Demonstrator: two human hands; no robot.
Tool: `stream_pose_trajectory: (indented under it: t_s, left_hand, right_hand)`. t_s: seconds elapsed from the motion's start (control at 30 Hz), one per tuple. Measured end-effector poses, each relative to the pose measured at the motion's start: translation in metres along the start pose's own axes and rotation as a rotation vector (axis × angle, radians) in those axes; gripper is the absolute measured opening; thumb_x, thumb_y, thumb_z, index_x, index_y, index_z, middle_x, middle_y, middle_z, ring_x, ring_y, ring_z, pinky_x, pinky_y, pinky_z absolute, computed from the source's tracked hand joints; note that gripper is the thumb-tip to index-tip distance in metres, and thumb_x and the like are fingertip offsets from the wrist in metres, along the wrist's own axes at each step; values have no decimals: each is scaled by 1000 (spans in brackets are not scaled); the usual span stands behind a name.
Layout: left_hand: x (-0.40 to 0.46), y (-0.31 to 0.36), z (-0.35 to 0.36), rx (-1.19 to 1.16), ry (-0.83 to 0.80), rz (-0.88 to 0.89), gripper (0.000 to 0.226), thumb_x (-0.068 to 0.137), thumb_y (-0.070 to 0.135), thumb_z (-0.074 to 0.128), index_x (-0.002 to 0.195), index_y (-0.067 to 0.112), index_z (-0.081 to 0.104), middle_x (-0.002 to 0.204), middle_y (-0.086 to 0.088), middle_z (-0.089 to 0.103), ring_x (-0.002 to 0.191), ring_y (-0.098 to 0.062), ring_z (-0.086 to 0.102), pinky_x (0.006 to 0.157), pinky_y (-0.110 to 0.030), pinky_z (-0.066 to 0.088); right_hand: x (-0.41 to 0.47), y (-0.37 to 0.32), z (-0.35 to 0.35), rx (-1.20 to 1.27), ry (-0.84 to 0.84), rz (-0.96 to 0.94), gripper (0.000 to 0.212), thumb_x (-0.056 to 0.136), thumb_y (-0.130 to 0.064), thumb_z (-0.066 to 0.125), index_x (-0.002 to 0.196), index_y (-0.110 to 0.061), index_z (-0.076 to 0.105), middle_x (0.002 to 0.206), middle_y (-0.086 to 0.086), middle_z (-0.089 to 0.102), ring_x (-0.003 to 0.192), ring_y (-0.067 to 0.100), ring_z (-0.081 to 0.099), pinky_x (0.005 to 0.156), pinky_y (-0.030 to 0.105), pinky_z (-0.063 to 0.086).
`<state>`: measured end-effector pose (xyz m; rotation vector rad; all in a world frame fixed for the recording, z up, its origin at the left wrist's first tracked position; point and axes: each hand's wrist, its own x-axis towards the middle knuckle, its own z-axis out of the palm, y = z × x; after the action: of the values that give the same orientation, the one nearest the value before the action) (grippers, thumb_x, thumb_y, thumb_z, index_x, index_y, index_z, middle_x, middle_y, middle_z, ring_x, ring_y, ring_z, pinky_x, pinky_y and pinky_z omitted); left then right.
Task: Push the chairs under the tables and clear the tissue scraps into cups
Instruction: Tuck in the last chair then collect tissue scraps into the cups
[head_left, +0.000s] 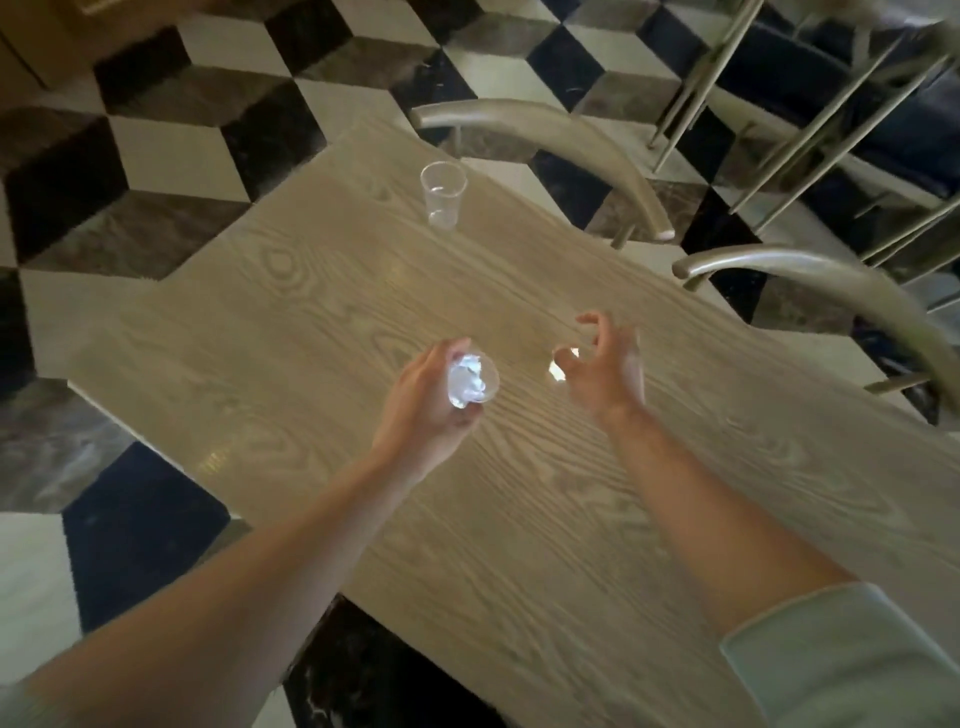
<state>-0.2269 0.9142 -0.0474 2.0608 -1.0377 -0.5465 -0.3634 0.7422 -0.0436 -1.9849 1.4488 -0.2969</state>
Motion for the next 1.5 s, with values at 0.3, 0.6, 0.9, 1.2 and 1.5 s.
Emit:
stream_pose_trajectory:
  t_s: [0.3,0.6,0.9,1.2,1.5]
  left_hand:
    - [97,-35,-43,74,-67,-11,64,71,16,76,132,19,57,124,-1,66,113,-27,62,96,-41,49]
    - [163,-105,-117,138,-84,81,66,70,13,75,134,10,57,123,-9,65,110,-33,62,95,-43,48]
    - [232,-162,-201,-26,-151,165,73,75,8,77,143,11,49,128,-5,62,119,-24,57,101,-37,44]
    - [231,-184,-242,-8,-279,173,76,74,17,74,144,16,47,132,-2,60,123,-26,51,106,-35,38]
    - [230,-189,-241,-14,-244,167,72,78,14,76,144,17,47,129,1,59,120,-17,50,100,-24,33]
  right_hand:
    - [27,-113,52,319,-139,-162,15,81,-18,83,78,-28,71,70,-12,71,60,-4,61,61,18,45]
    - [75,-207,94,132,-238,-68,27,94,-10,56,90,-19,81,79,-9,79,56,-13,59,62,18,49]
    - [158,-255,137,-272,35,72,76,86,-24,77,149,-17,34,142,17,51,127,33,55,95,42,49]
    - [58,-326,170,28,-4,-205,21,82,-22,83,99,-19,72,103,-5,69,88,12,66,78,34,56]
    - [65,-296,152,10,240,138,12,89,-32,70,90,-20,70,111,-1,56,92,14,59,69,21,44]
